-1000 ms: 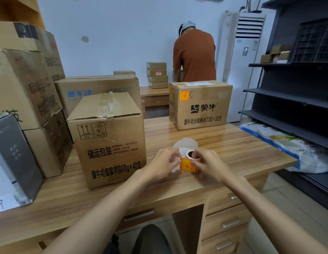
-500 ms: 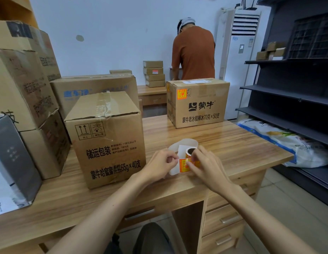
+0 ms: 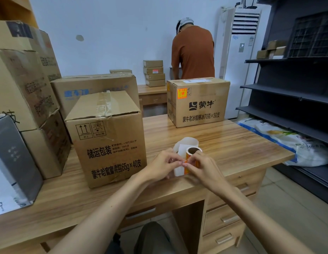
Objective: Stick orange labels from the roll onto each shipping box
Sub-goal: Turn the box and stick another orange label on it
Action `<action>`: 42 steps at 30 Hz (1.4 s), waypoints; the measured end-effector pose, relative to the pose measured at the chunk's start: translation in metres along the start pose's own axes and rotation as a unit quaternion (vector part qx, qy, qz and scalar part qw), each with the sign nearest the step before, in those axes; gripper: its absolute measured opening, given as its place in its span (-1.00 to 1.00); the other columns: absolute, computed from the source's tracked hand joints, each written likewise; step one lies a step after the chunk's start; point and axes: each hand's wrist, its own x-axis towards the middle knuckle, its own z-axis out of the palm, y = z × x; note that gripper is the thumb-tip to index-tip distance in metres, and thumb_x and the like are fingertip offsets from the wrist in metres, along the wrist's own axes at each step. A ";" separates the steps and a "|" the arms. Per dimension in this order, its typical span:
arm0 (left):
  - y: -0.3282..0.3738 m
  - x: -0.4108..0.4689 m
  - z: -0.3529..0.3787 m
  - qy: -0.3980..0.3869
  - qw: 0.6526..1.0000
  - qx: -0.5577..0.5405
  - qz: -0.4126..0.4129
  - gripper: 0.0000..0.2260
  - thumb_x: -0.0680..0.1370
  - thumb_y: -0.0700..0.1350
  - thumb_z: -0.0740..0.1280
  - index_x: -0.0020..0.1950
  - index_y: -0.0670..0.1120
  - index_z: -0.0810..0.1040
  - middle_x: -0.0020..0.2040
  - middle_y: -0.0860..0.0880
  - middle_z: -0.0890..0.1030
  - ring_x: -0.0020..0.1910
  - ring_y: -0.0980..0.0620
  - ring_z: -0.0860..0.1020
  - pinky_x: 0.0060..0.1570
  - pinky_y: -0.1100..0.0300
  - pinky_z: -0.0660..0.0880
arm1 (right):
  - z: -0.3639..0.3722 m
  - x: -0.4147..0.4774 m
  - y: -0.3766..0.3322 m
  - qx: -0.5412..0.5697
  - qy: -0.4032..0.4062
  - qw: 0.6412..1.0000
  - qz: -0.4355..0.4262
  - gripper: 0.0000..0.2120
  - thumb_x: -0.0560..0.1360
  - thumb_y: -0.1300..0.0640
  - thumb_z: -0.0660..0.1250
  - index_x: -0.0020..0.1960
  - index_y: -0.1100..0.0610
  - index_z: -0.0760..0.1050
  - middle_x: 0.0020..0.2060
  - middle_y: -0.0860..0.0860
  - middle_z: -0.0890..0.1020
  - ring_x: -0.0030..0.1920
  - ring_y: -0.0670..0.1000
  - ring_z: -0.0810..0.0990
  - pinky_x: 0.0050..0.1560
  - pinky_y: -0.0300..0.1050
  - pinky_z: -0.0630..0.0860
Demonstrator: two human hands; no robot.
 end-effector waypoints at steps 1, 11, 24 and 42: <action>0.000 -0.001 0.000 -0.002 1.000 -0.004 -0.002 -0.83 0.64 -0.09 0.35 0.15 -0.04 0.72 -0.04 0.05 0.45 -0.15 0.09 0.48 -0.34 0.05 0.59 | 0.000 0.000 0.000 0.003 0.000 1.000 0.002 -0.81 0.49 -0.07 0.43 -0.19 0.00 0.52 -0.23 -0.13 0.53 -0.19 -0.15 0.50 -0.21 -0.18 0.39; 0.000 -0.001 0.005 0.006 1.000 -0.021 -0.009 -0.83 0.63 -0.12 0.37 0.16 -0.04 0.72 -0.05 -0.02 0.42 -0.27 0.10 0.44 -0.36 0.13 0.53 | -0.001 -0.001 0.004 0.001 0.005 1.000 0.000 -0.86 0.52 0.04 0.43 -0.18 0.05 0.58 -0.22 -0.12 0.55 -0.20 -0.12 0.52 -0.20 -0.17 0.40; -0.005 0.004 0.004 0.084 0.994 0.060 -0.037 -0.84 0.62 -0.07 0.38 0.13 -0.02 0.73 -0.06 0.06 0.49 -0.09 0.06 0.49 -0.28 0.14 0.51 | -0.016 -0.010 -0.001 0.102 0.026 0.992 0.064 -0.87 0.49 0.23 0.42 -0.23 0.09 0.60 -0.31 -0.08 0.59 -0.36 -0.15 0.44 -0.31 -0.30 0.31; 0.009 0.005 -0.001 0.128 0.984 0.115 -0.056 -0.81 0.61 -0.05 0.37 0.18 0.04 0.70 0.03 0.04 0.59 -0.01 0.06 0.51 0.04 0.06 0.48 | -0.067 -0.021 -0.005 0.149 0.126 0.975 0.106 -0.83 0.45 0.32 0.37 -0.29 0.17 0.50 -0.35 0.09 0.53 -0.30 0.01 0.45 -0.23 -0.12 0.38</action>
